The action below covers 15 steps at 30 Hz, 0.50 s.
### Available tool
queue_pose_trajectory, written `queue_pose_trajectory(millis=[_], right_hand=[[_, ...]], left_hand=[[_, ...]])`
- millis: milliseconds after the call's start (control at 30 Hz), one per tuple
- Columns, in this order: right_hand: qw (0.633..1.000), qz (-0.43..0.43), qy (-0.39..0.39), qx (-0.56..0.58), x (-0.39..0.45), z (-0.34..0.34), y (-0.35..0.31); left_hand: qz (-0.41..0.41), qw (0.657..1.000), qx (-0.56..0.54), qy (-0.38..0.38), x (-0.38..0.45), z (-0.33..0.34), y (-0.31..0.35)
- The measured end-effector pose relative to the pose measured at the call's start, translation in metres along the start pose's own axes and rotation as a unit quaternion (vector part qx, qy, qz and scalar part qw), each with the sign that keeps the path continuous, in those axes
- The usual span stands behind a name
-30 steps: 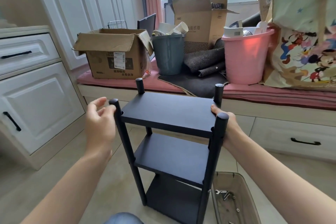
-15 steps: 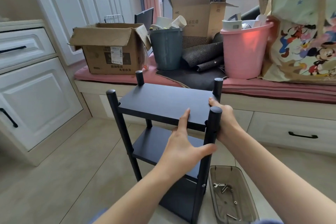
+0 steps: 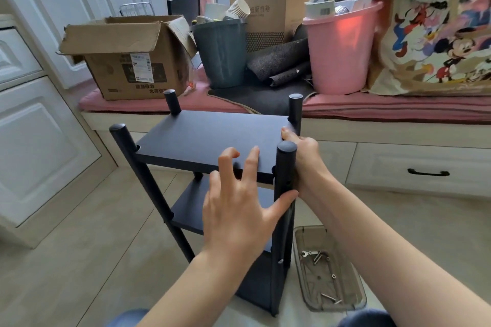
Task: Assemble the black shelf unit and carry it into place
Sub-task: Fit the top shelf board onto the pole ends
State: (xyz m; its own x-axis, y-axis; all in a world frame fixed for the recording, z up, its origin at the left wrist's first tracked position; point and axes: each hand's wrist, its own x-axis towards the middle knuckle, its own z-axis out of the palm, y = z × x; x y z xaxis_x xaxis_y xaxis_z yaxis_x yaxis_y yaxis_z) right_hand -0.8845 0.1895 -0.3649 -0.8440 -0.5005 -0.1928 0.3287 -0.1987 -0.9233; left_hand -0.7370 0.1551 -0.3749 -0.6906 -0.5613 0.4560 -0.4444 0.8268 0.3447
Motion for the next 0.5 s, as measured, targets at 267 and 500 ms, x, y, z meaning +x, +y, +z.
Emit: queue_pose_trajectory(millis=[267, 500], right_hand=[[1.0, 0.001, 0.001, 0.008, 0.004, -0.001, 0.002], [0.995, 0.019, -0.082, 0.043, -0.001, -0.012, -0.003]], left_hand=[[0.033, 0.982, -0.188, -0.006, 0.012, 0.025, -0.009], [0.079, 0.975, -0.206, 0.025, 0.022, 0.024, -0.022]])
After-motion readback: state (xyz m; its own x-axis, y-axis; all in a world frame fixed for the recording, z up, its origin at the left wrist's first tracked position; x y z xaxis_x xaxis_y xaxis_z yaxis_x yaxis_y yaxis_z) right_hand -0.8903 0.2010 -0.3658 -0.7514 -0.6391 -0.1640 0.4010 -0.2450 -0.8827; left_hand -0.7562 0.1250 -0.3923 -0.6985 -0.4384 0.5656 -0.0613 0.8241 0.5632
